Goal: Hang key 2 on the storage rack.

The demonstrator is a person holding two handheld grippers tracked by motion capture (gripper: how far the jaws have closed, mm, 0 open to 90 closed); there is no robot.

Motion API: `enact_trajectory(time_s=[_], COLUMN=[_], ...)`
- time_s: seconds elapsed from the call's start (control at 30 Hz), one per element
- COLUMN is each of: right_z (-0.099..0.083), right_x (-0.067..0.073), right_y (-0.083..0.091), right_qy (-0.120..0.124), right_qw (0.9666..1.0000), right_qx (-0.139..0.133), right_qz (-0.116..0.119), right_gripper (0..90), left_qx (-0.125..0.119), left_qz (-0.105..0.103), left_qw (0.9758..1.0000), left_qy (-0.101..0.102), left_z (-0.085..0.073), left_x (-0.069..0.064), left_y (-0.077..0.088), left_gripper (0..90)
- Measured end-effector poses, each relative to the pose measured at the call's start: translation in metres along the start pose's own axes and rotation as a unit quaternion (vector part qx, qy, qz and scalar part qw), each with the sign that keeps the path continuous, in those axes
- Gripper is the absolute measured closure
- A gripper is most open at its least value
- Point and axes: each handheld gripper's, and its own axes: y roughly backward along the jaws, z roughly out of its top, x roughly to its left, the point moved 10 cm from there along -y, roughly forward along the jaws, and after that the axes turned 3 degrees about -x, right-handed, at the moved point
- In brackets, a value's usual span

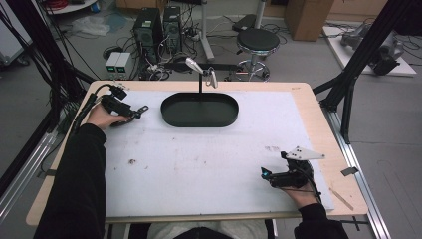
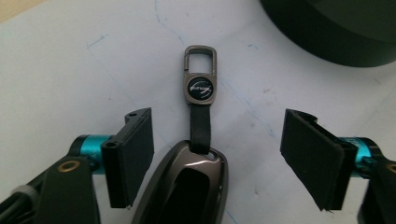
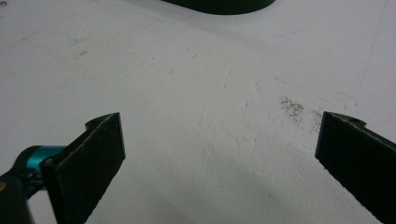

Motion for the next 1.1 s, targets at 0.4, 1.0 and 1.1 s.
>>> enact_trajectory(time_s=[0.4,1.0,1.1], right_z=[-0.001,-0.001,-0.001], right_x=[0.001,0.000,0.001], right_y=[0.001,0.005,0.006], right_qy=[0.001,-0.001,0.002], right_qw=[0.9999,0.9999,1.0000], right_qx=[0.004,-0.001,-0.003], right_qz=[-0.010,-0.010,-0.009], right_gripper=[0.8,0.8,0.8], left_qx=[0.015,-0.011,-0.030], left_qz=[0.048,0.024,0.011], left_qw=[0.9986,0.9994,0.9993], left_qy=[0.015,0.021,0.020], left_z=[-0.004,0.002,0.009], left_x=[0.011,0.005,0.003], left_y=[-0.008,0.009,0.021], left_gripper=[60.1,85.3,85.3])
